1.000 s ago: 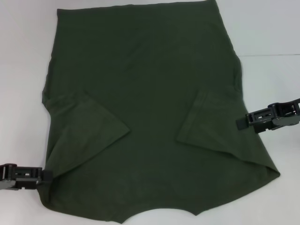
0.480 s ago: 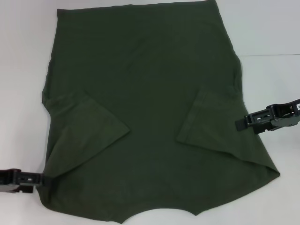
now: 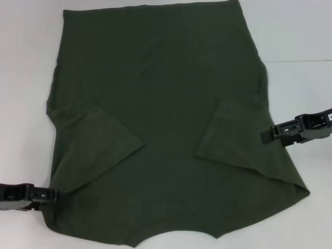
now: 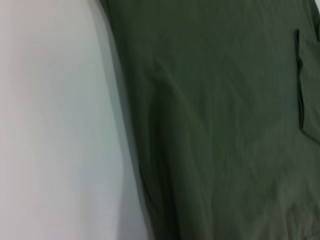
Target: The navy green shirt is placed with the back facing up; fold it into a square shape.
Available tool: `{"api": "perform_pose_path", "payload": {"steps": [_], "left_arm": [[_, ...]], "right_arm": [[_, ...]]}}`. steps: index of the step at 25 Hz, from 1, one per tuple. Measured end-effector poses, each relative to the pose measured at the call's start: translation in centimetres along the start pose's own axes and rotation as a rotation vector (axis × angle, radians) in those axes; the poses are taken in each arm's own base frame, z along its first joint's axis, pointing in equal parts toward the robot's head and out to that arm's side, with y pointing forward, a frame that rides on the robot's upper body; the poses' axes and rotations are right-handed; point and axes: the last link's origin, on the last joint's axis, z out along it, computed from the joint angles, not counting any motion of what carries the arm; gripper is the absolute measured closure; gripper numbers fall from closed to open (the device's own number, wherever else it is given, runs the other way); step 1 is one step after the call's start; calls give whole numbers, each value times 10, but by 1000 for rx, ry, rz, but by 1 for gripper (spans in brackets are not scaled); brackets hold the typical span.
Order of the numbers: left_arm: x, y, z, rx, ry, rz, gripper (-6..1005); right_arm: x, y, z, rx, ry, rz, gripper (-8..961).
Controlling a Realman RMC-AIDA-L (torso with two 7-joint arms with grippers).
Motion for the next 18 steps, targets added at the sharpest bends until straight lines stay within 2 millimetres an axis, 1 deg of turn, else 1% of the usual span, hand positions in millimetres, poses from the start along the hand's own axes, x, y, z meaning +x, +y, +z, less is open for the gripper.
{"api": "perform_pose_path", "payload": {"steps": [8, 13, 16, 18], "left_arm": [[2, -1, 0, 12, 5, -4, 140], [3, -2, 3, 45, -13, -5, 144], [3, -2, 4, 48, -21, -2, 300], [3, -2, 5, 48, -21, -2, 376]], "right_arm": [[-1, 1, 4, 0, -4, -2, 38], [-1, 2, 5, -1, -4, -4, 38], [-2, 2, 5, 0, -4, -5, 38], [-2, 2, 5, 0, -4, -5, 38]]}}
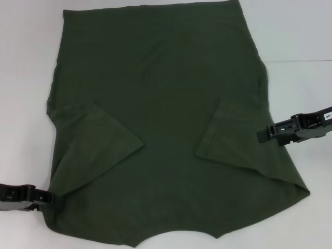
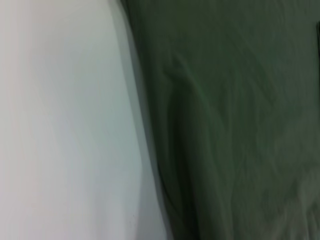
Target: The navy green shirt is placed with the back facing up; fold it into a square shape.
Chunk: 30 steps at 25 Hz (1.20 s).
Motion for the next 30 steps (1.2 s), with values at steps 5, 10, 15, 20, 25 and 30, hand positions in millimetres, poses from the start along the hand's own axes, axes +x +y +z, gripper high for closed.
{"api": "perform_pose_path", "payload": {"steps": [5, 10, 15, 20, 25, 30], "left_arm": [[0, 0, 0, 0, 0, -1, 527], [2, 0, 0, 2, 3, -2, 523], [3, -3, 1, 23, 1, -25, 529], [3, -3, 2, 30, 0, -25, 581], [4, -2, 2, 30, -4, -22, 801], [4, -2, 2, 26, -3, -23, 973]], "right_arm": [[0, 0, 0, -1, 0, -1, 37], [-1, 1, 1, 0, -2, -3, 37], [-1, 1, 1, 0, -2, -4, 37], [-2, 1, 1, 2, -4, -5, 37], [-2, 0, 1, 3, -5, -6, 37], [0, 0, 2, 1, -1, -1, 37]]}}
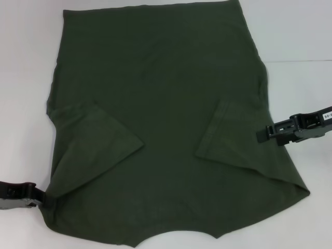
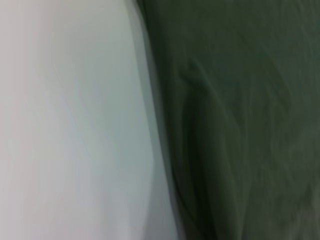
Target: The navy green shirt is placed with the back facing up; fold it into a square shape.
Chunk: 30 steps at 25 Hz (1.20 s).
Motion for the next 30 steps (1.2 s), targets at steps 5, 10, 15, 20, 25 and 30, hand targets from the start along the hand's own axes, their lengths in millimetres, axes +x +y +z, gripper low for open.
{"api": "perform_pose_path", "payload": {"steps": [5, 10, 15, 20, 25, 30], "left_arm": [[0, 0, -1, -5, 4, -1, 972], [1, 1, -1, -7, 6, -1, 973], [1, 1, -1, -8, 7, -1, 973], [1, 1, -1, -9, 10, -2, 973], [2, 1, -1, -9, 11, -1, 973], [4, 2, 0, -11, 12, 0, 972]], "right_arm": [[5, -4, -5, 11, 27, 46, 37], [11, -13, -22, 40, 72, 155, 37], [22, -19, -34, 57, 126, 215, 37], [34, -25, -32, 82, 171, 236, 37], [44, -28, -17, 108, 207, 205, 37], [48, -31, -11, 133, 216, 188, 37]]}}
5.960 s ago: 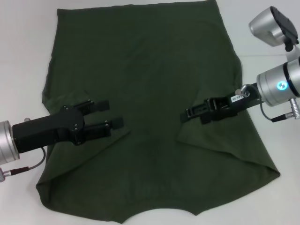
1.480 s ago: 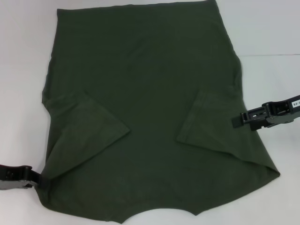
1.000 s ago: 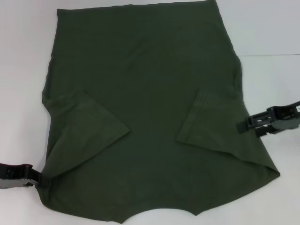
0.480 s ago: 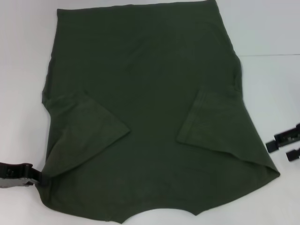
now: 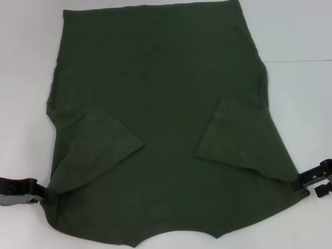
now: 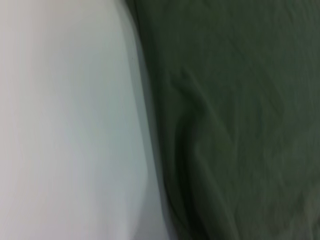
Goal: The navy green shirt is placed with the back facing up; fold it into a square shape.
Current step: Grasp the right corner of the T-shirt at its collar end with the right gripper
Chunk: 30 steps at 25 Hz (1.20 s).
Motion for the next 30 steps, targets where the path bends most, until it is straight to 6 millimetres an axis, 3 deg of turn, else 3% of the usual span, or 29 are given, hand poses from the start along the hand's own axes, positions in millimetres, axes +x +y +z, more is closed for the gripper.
{"api": "perform_pose_path", "payload": {"steps": [12, 30], "left_arm": [[2, 0, -1, 3, 3, -2, 972], [5, 2, -1, 3, 4, 2, 973]], "right_arm": [[0, -8, 2, 29, -30, -6, 37], [-4, -1, 13, 23, -40, -24, 38]]}}
